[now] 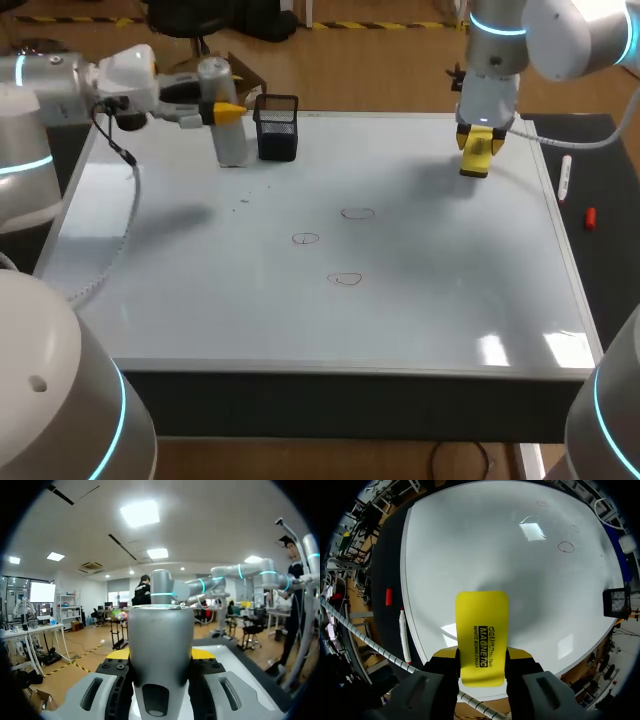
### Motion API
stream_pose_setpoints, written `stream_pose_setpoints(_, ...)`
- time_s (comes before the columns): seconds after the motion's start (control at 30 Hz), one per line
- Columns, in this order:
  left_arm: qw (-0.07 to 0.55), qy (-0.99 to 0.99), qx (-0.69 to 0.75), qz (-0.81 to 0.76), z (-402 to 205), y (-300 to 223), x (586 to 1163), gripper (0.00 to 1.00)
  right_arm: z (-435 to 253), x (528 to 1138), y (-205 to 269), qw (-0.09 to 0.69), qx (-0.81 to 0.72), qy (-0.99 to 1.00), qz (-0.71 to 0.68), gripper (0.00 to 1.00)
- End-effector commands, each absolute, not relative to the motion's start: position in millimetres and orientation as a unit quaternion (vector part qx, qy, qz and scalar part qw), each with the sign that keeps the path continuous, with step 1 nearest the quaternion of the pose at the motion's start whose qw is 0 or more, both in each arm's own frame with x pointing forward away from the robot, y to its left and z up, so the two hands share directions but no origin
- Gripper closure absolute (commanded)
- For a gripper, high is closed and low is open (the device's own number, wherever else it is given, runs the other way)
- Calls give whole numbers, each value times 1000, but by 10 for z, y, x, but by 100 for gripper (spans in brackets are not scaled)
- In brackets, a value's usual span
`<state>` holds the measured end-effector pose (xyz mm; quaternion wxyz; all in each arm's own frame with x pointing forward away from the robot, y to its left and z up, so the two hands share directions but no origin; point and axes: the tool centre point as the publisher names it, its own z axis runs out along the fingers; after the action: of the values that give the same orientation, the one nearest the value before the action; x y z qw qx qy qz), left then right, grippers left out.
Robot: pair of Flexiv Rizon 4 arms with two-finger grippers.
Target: Pick up the inspection probe, press it on each red-marked spot on the whiteboard one by one, put down the probe, pick up the eraser, and wipe off all the red marks.
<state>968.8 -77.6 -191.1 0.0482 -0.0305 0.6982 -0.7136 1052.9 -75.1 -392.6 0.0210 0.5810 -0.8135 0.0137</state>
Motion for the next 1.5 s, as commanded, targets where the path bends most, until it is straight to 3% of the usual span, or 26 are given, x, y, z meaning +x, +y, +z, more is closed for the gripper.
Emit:
stream_pose_setpoints(0.03, 37, 690, -14, -723, -2011, -1000, 9567, 100, -3914, 10527, -759, 21, 582, -813, 15, 100)
stream_pose_setpoints(0.73, -65, 676, 47, -732, -2339, -1753, 8946, 100, -3914, 10527, -759, 21, 582, -813, 15, 100)
stream_pose_setpoints(1.5, -100, 694, 58, -711, -2813, -1831, 8908, 100, -3914, 10527, -759, 21, 582, -813, 15, 100)
